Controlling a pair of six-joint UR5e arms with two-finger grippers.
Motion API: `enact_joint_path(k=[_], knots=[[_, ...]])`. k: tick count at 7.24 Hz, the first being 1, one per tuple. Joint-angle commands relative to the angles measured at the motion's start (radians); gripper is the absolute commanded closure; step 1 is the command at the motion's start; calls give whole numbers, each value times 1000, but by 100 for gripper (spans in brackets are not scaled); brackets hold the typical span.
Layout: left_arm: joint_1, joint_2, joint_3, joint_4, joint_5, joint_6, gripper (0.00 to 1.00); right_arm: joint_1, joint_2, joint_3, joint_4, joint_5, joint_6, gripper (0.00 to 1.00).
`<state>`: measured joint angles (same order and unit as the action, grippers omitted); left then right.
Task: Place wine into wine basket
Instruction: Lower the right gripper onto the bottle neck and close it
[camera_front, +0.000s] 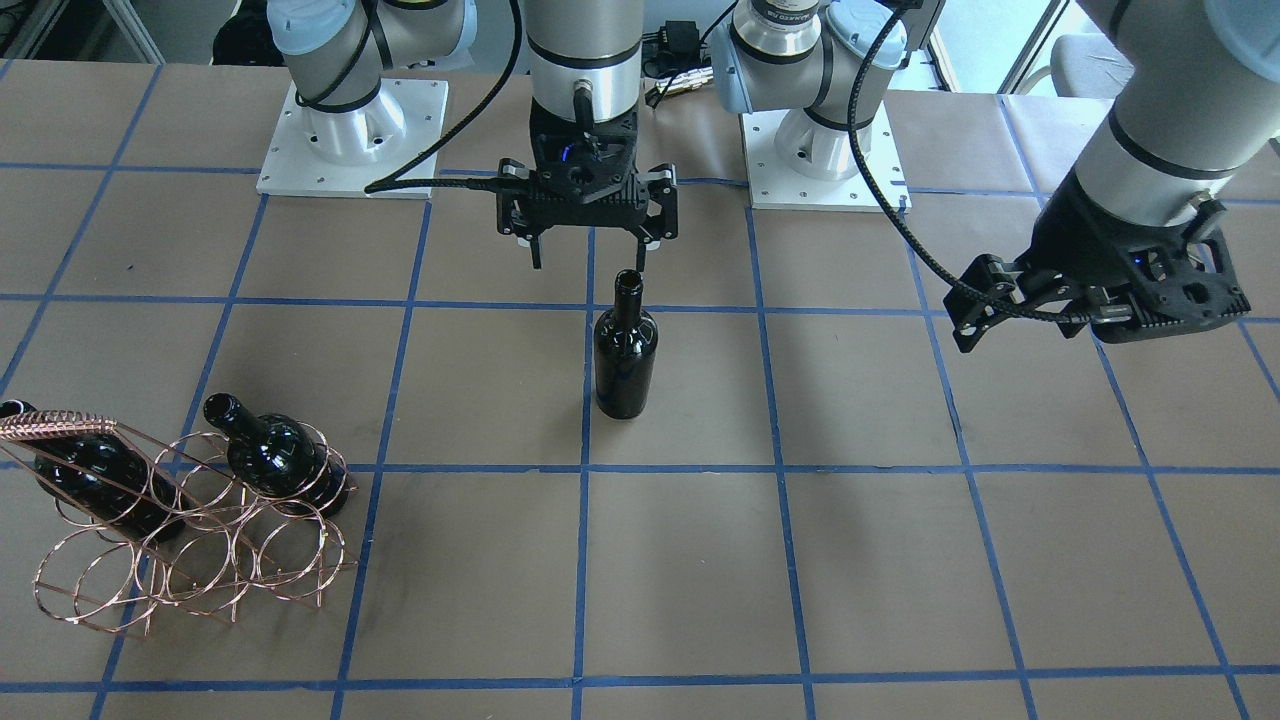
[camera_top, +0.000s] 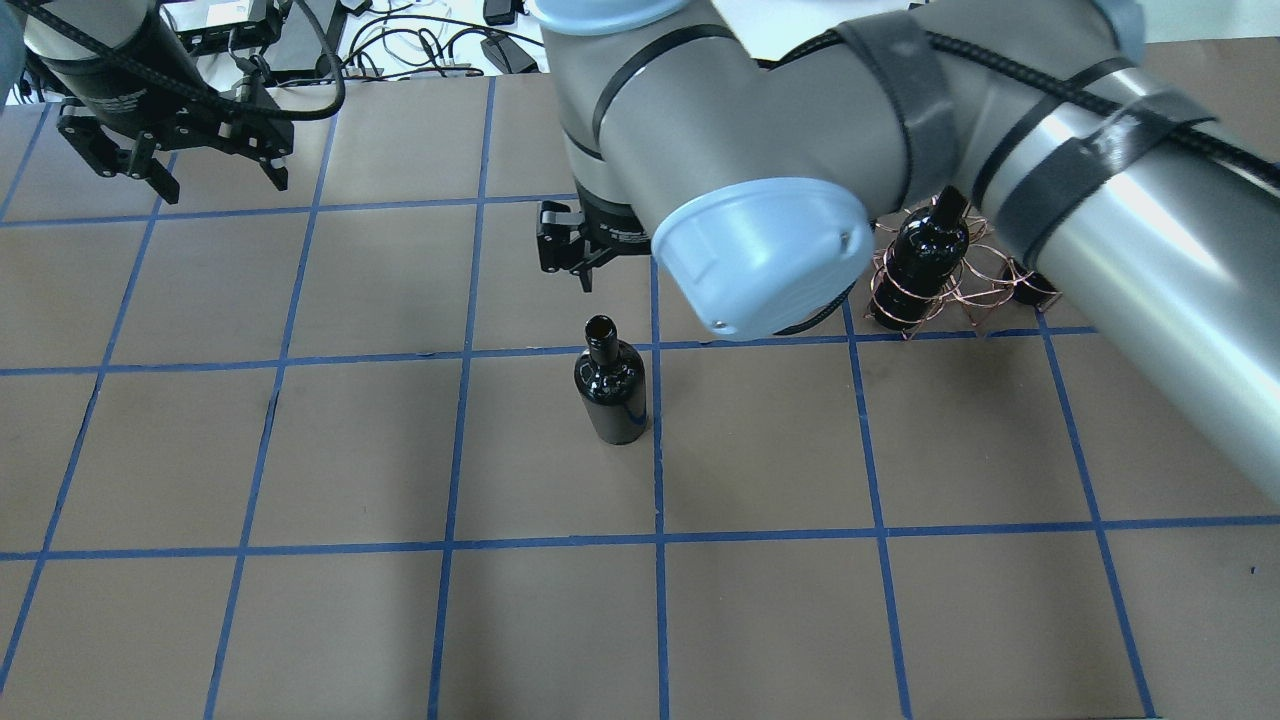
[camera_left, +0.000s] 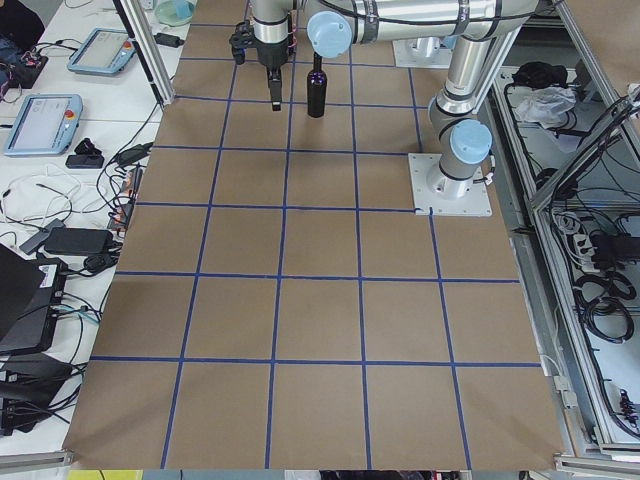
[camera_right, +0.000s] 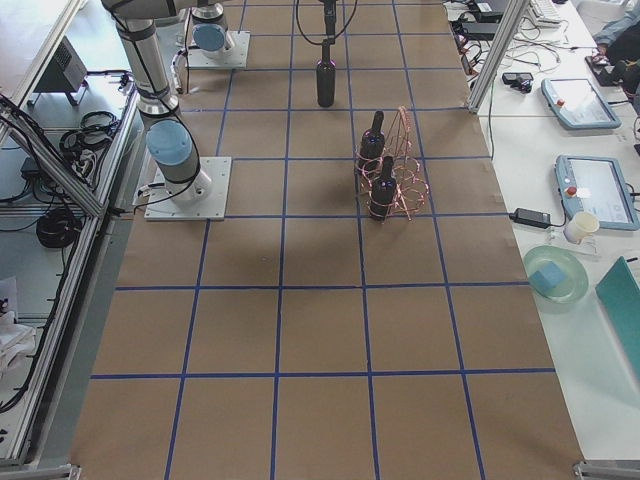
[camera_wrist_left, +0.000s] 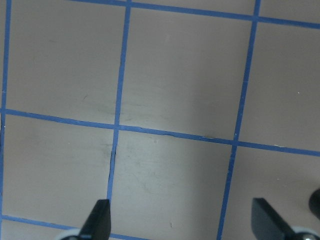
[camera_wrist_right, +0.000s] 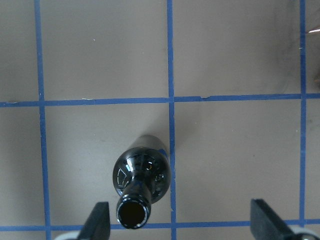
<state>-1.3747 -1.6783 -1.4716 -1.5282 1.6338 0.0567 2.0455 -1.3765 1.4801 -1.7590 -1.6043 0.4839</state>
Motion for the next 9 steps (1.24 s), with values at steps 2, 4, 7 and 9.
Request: enact_joint_path(k=[2, 4, 7, 9], knots=[[36, 6, -39, 0, 5, 34, 0, 30, 59, 6, -5, 7, 38, 0], [51, 11, -41, -1, -3, 51, 0, 58, 114, 11, -8, 6, 36, 0], [52, 12, -41, -1, 0, 51, 0, 62, 117, 32, -19, 7, 35, 11], [51, 14, -42, -3, 1, 49, 0, 52, 111, 32, -34, 7, 18, 22]])
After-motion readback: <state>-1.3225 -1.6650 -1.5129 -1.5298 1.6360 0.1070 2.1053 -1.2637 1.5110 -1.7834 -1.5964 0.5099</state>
